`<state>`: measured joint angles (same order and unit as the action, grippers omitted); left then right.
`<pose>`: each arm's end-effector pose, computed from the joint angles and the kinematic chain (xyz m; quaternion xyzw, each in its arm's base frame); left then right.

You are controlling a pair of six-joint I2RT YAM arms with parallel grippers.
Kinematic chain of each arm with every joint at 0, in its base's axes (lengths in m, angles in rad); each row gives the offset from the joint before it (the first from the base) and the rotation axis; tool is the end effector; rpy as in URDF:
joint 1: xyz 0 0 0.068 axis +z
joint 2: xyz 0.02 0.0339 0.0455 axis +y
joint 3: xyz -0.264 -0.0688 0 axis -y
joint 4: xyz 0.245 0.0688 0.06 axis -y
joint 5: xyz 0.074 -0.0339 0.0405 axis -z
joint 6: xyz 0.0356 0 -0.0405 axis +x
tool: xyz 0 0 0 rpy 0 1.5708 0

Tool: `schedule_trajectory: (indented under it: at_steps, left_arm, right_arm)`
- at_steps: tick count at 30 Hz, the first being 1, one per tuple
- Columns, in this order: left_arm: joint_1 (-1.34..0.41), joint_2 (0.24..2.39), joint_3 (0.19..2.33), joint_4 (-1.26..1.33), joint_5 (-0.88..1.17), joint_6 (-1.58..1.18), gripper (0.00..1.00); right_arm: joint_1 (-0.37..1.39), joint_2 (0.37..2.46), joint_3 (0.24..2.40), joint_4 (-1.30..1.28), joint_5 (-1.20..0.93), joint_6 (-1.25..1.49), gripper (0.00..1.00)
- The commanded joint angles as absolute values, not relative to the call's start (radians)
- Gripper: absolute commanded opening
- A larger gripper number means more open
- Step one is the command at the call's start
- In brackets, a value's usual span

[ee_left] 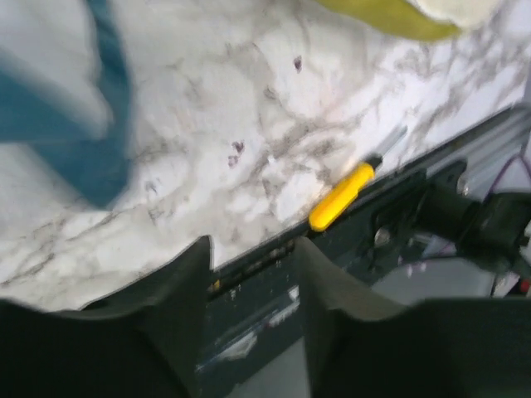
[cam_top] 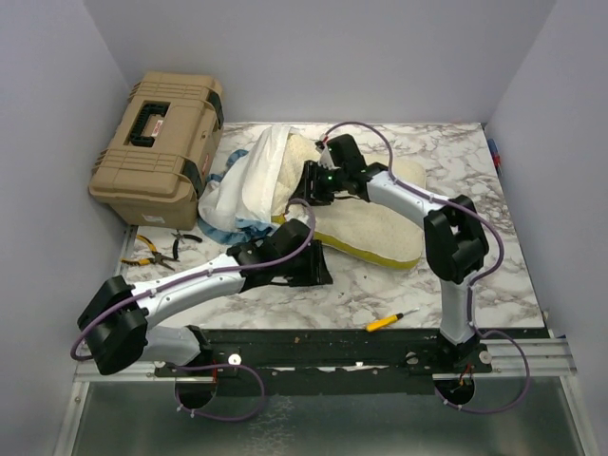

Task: Put the pillow into the pillowcase

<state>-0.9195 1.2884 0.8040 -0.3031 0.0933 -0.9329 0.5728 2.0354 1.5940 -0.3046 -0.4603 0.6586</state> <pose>0.1601 -0.2155 0.2285 0.0116 0.9234 -0.3307 0.1947 0.3807 0.2643 0.2272 -0.0531 0.8951 0.3960 0.1979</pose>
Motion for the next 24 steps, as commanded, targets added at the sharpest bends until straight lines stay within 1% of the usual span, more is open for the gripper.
schedule_trajectory:
  at_steps: [1,2,3,5,7,10,16,20,24]
  left_arm:
    - [-0.946,1.243,0.968,-0.511,0.109,-0.777,0.59]
    - [-0.943,1.244,1.013,-0.552,0.083,-0.749,0.63]
    - [-0.938,1.251,1.060,-0.590,0.056,-0.720,0.64]
    - [-0.913,1.276,1.154,-0.652,0.010,-0.676,0.65]
    - [-0.870,1.312,1.237,-0.693,-0.036,-0.647,0.65]
    - [-0.788,1.376,1.331,-0.704,-0.052,-0.603,0.65]
    - [-0.630,1.541,1.506,-0.723,-0.161,-0.524,0.64]
    - [-0.548,1.675,1.637,-0.775,-0.287,-0.474,0.63]
    - [-0.518,1.787,1.739,-0.829,-0.415,-0.411,0.63]
  right_arm:
    - [0.537,1.931,1.547,-0.232,-0.453,0.564,0.62]
    - [0.532,1.910,1.534,-0.262,-0.441,0.538,0.68]
    - [0.526,1.891,1.523,-0.293,-0.430,0.511,0.75]
    - [0.509,1.860,1.499,-0.346,-0.412,0.486,0.85]
    - [0.486,1.830,1.462,-0.365,-0.409,0.483,0.90]
    - [0.438,1.791,1.406,-0.362,-0.420,0.491,0.93]
    - [0.399,1.769,1.378,-0.410,-0.412,0.456,0.94]
    - [0.394,1.743,1.367,-0.486,-0.321,0.430,0.95]
    - [0.374,1.666,1.300,-0.527,-0.245,0.400,0.97]
